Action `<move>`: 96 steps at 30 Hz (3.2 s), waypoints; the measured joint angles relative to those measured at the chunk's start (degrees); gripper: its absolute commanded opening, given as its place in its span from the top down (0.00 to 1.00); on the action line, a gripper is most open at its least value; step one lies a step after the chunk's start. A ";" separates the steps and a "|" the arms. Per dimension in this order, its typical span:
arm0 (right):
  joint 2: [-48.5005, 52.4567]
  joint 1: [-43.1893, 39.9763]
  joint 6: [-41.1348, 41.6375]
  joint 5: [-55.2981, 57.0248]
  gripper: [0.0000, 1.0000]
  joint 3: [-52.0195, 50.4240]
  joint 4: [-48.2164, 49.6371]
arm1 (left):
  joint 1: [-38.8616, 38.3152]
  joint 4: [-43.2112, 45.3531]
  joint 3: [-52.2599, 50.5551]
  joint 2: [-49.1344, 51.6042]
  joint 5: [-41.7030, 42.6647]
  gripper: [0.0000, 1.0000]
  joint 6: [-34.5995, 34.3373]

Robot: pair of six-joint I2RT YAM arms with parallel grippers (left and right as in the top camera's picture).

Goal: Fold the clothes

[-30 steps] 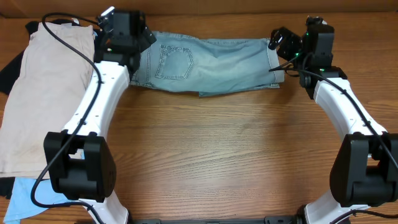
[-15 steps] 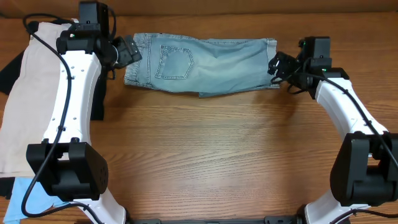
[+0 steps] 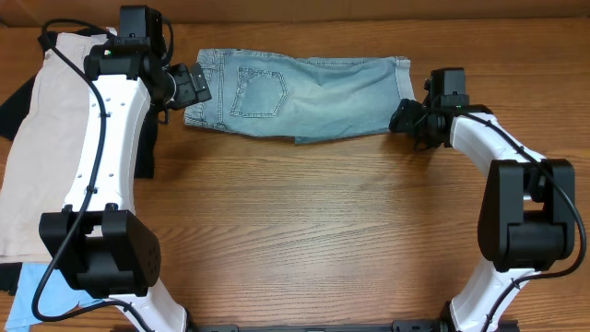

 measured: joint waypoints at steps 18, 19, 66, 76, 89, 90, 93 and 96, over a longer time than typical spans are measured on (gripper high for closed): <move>0.57 -1.64 4.46 -2.56 0.96 0.44 -6.01 | 0.00 -2.36 0.00 0.33 0.00 0.03 0.02; -0.31 -2.29 4.46 -2.97 0.96 0.37 -8.68 | 0.00 -2.62 0.00 0.37 0.02 0.03 0.02; -26.62 -2.03 -10.51 -9.90 0.14 1.86 -32.26 | -4.90 18.62 0.00 18.97 7.91 0.13 30.38; -26.62 -2.03 -10.49 -8.94 0.13 1.86 -32.20 | -5.95 7.21 0.26 21.73 -5.53 0.16 20.46; -26.62 -2.03 -12.11 -8.87 0.17 1.86 -32.09 | -6.34 -11.61 1.20 22.32 -10.82 0.00 7.15; -26.62 -2.03 -12.72 -9.03 0.25 1.86 -32.11 | -6.34 -12.46 1.36 22.36 -10.93 0.00 6.75; -26.53 -2.03 -14.36 -9.64 0.35 1.86 -32.06 | -6.34 -13.84 2.23 22.71 -11.04 0.00 5.79; -25.68 -2.03 -15.74 -9.92 0.36 1.86 -31.85 | -6.34 -14.58 3.45 22.73 -11.02 0.00 5.68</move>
